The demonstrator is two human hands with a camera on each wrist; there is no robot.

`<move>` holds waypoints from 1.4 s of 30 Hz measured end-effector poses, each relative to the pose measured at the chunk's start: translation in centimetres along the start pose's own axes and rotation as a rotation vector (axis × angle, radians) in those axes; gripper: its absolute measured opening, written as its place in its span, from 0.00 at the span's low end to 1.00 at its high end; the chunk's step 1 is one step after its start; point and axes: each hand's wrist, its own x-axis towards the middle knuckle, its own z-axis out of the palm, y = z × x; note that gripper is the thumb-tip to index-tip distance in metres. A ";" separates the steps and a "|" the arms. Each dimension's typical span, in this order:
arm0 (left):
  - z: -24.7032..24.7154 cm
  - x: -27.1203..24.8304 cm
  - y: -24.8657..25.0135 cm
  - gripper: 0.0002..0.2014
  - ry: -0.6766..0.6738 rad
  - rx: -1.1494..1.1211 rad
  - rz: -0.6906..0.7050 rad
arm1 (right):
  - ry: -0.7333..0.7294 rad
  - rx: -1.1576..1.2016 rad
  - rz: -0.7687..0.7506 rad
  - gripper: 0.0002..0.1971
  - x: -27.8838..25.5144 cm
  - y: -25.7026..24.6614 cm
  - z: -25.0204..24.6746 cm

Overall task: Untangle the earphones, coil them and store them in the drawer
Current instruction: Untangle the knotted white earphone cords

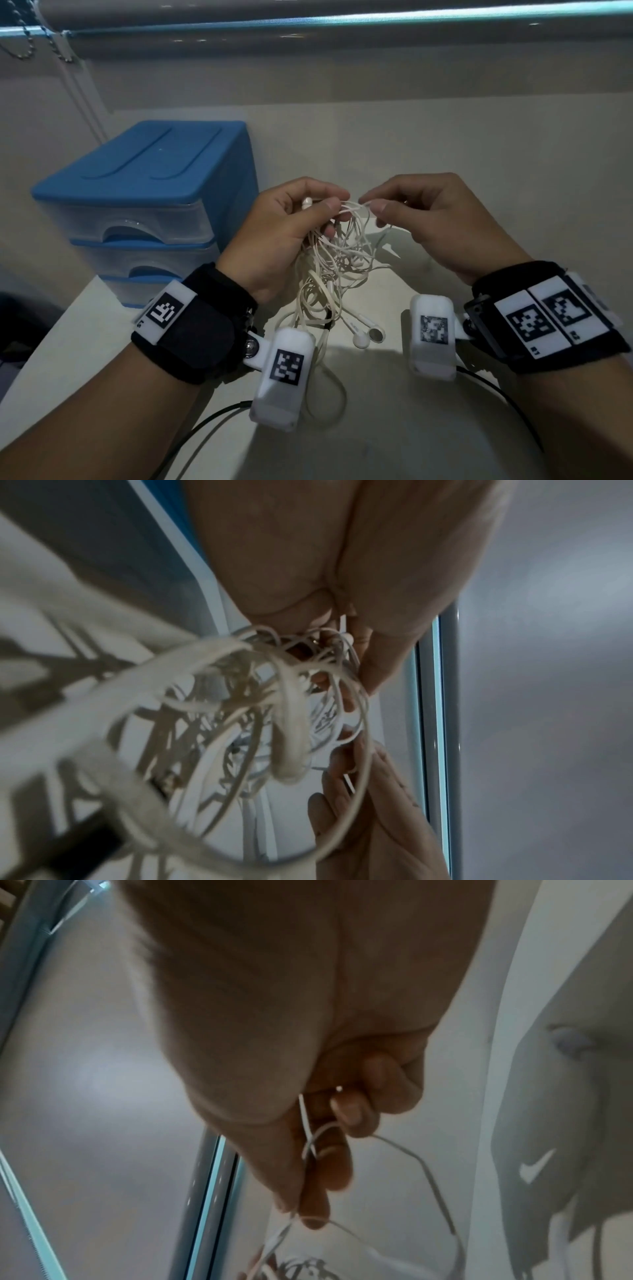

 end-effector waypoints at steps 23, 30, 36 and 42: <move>0.0 -0.1 0.2 0.04 -0.026 0.033 0.053 | 0.213 0.007 -0.063 0.03 0.6 0.6 0.0; 0.0 -0.2 0.1 0.06 -0.049 0.043 0.070 | 0.464 0.134 0.061 0.07 1.1 1.5 -1.7; 0.0 -0.2 0.3 0.05 -0.050 0.046 0.056 | 0.036 0.060 -0.102 0.17 0.3 0.0 -0.5; 0.0 -0.2 0.3 0.02 -0.047 0.005 0.019 | 0.114 -0.019 -0.137 0.08 0.3 0.2 0.1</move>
